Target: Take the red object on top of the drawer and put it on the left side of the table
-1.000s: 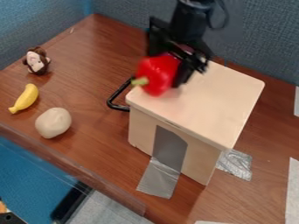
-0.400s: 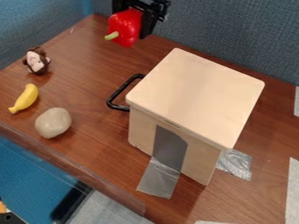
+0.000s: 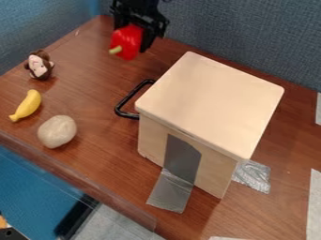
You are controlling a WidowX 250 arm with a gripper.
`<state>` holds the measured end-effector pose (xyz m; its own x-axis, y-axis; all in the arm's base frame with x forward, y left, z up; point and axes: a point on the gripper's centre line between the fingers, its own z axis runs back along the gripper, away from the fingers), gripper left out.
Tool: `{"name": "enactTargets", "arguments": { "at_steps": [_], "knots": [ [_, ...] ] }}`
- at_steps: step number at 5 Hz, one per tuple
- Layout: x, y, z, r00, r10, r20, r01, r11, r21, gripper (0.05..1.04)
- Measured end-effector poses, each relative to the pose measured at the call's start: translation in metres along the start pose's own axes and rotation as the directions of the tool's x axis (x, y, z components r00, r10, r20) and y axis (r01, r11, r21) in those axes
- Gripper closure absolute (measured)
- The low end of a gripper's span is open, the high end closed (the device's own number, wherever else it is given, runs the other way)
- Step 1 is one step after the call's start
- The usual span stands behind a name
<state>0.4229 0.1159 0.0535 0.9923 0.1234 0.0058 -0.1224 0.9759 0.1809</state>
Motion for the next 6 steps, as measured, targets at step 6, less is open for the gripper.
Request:
{"name": "enactTargets", "arguments": {
  "at_steps": [6],
  "knots": [
    [0.01,0.016,0.012,0.993,-0.109,0.052,0.11,0.994,-0.014,0.083]
  ]
}}
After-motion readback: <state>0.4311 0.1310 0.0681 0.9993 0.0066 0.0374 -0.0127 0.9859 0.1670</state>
